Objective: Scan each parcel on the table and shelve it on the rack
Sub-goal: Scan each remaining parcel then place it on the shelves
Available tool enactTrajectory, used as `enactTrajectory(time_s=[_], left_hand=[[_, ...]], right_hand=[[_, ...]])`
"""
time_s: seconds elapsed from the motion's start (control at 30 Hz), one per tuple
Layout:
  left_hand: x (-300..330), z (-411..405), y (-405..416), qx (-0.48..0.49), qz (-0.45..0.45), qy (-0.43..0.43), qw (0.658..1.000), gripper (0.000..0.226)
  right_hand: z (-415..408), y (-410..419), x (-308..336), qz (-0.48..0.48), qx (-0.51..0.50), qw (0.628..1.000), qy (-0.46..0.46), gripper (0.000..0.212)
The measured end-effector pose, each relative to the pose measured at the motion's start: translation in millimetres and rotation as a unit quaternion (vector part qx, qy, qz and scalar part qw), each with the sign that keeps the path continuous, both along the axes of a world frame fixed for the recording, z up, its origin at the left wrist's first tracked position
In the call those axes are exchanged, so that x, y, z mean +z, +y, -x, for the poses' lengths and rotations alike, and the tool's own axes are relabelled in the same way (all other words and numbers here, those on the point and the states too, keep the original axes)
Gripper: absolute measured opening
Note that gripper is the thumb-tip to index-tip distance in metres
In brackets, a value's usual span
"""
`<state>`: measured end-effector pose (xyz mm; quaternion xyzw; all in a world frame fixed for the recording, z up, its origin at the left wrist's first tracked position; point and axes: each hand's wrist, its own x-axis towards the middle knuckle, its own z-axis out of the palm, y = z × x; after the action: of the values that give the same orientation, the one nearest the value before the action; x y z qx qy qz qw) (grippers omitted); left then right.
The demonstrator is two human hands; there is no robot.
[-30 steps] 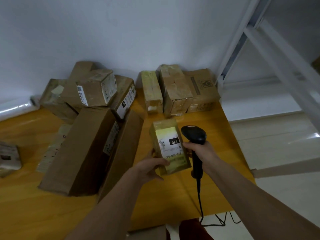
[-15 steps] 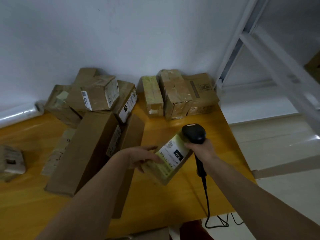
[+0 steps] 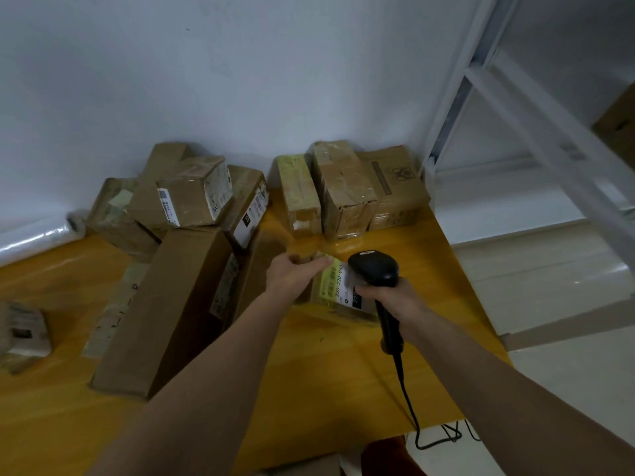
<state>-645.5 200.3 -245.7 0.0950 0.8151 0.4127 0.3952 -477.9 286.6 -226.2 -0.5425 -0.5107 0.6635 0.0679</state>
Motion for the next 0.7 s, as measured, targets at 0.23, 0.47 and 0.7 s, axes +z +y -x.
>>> enactTrajectory(time_s=[0.23,0.47,0.7], left_hand=[[8,4,-13,-0.135,0.035,0.001,0.990,0.116],[9,-3,-23,-0.003,-0.014,-0.066,0.998,0.094],[-8,-22,-12,0.070,-0.082,-0.042,0.993,0.108]], right_hand=[[-4,3,-4,0.009,-0.021,1.000,-0.005,0.020],[-5,4,-6,0.022,-0.017,1.000,0.004,0.024],[-12,7,-5,0.016,-0.008,1.000,-0.002,0.021]])
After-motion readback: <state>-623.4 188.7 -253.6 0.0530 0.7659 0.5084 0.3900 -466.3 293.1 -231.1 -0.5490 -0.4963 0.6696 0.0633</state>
